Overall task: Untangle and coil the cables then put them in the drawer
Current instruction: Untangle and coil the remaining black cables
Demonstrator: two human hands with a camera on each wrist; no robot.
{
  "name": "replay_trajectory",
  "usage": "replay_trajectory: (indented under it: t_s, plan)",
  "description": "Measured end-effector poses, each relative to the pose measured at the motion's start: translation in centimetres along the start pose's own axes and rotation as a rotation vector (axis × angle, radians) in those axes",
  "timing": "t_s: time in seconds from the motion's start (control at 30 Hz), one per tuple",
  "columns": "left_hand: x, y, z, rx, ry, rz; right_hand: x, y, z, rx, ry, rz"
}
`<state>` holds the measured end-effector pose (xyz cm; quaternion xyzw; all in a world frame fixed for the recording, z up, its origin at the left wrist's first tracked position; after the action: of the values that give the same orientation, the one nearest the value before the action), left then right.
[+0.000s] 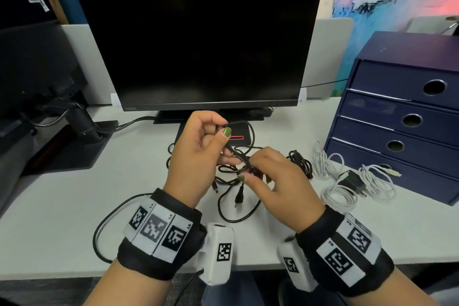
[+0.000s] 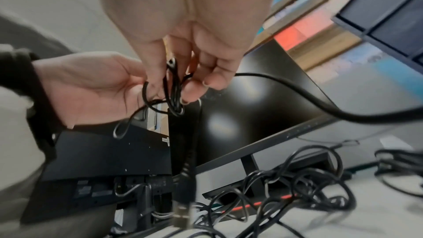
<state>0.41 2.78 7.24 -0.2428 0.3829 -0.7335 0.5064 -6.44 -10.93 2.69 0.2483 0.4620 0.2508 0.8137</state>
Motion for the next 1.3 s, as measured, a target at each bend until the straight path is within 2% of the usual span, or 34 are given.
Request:
replay_trajectory:
  t_s: [0.1,0.17,0.27,0.4,0.47,0.53,0.6,0.63,0.67,0.73,0.8,0.87,0.97,1.1,1.13,1.2,1.3]
  plan:
    - [-0.1,0.2,-0.3,0.031,0.079,0.015,-0.1,-0.4,0.3,0.126,-0.051,0.092]
    - [-0.3,0.2,-0.8,0.052,0.185,0.053,-0.5,-0.4,0.3,0.237,-0.086,0.242]
    - [-0.2,0.3,-1.8,0.137,0.321,0.331,-1.0,-0.1,0.4,0.399,-0.095,0.494]
    - [-0.4,0.4,-1.9,0.392,0.26,0.695,-1.2,0.0,0.5,0.473,-0.153,0.464]
    - [-0.6,0.6,-2.1,0.438,0.159,0.797,-1.5,-0.2,0.6,0.499,-0.204,0.391]
    - [-1.1,0.7,-2.2,0.308,-0.036,0.648,-1.9,-0.7,0.7,0.542,-0.226,0.368]
    - [-1.7,1.1,-2.0,0.073,-0.236,0.285,-2.3,-1.1,0.8,0.587,-0.209,0.414]
    - [-2.0,1.5,-1.8,-0.034,-0.285,0.164,-2.3,-1.1,0.9,0.603,-0.192,0.452]
    - [-2.2,1.7,-1.7,-0.114,-0.279,0.127,-2.4,-1.0,0.9,0.615,-0.174,0.497]
    - [-2.4,2.2,-1.6,-0.136,-0.155,0.27,-2.5,-0.7,0.9,0.62,-0.136,0.592]
    - [-2.2,2.1,-1.9,-0.028,0.012,0.57,-2.5,-0.5,1.1,0.613,-0.11,0.593]
    - [-1.9,2.2,-2.3,0.05,0.122,0.754,-2.4,-0.4,1.2,0.6,-0.112,0.528]
    - [-1.7,2.6,-2.1,0.076,0.183,0.768,-2.4,-0.8,1.2,0.582,-0.128,0.466]
    - [-1.3,0.2,-1.5,0.251,0.015,0.662,-2.8,-1.3,1.5,0.553,-0.132,0.366]
    - [-0.9,-0.6,-1.4,0.28,0.017,0.617,-2.9,-1.3,1.5,0.543,-0.13,0.354]
    - [0.3,-1.7,-0.9,0.273,0.136,0.575,-3.2,-1.1,1.7,0.514,-0.128,0.332]
    - [2.2,-0.6,-0.5,0.199,0.382,0.767,-3.6,-0.3,1.8,0.447,-0.128,0.337]
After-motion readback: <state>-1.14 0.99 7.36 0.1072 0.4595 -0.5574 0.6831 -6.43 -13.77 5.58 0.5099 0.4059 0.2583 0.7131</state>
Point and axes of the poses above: each hand's wrist, its own z-axis towards the middle knuckle, its own x-axis out of the palm, y = z × x, the point moved 2 cm from there along z, towards the middle knuckle, and after that the axes turned 9 degrees about x, right-handed, at the moved point
